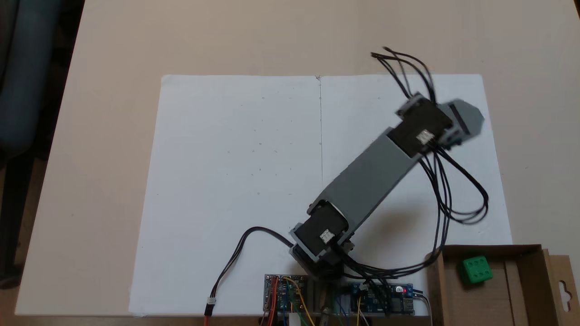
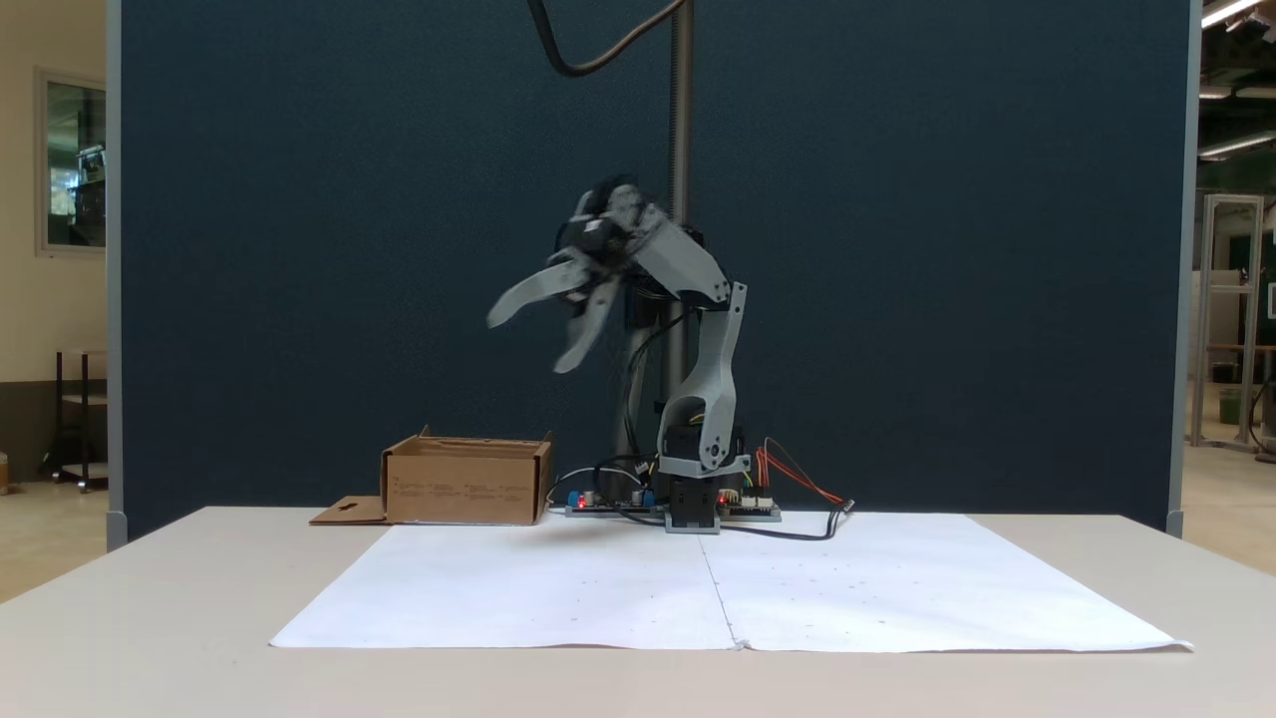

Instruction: Grasp a green dice and put it in the bin.

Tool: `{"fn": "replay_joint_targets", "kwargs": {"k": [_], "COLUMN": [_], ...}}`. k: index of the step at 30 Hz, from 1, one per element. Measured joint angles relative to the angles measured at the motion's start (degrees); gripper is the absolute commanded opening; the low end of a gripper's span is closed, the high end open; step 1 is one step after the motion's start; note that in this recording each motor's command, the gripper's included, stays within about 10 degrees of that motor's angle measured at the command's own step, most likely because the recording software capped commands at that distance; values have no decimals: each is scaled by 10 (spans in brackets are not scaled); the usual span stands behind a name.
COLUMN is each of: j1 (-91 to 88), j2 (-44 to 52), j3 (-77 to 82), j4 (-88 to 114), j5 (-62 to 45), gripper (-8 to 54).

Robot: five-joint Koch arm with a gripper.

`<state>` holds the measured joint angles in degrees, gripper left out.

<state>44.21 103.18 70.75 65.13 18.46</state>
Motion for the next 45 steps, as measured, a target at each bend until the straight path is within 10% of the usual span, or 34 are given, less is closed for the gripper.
{"fn": "replay_joint_targets", "kwargs": {"k": [19, 45], "j1": [-389, -418], "j2": [123, 262], "j3": [291, 809], "j4": [-364, -857], "j5": [-92, -123], "gripper": [436, 432]}}
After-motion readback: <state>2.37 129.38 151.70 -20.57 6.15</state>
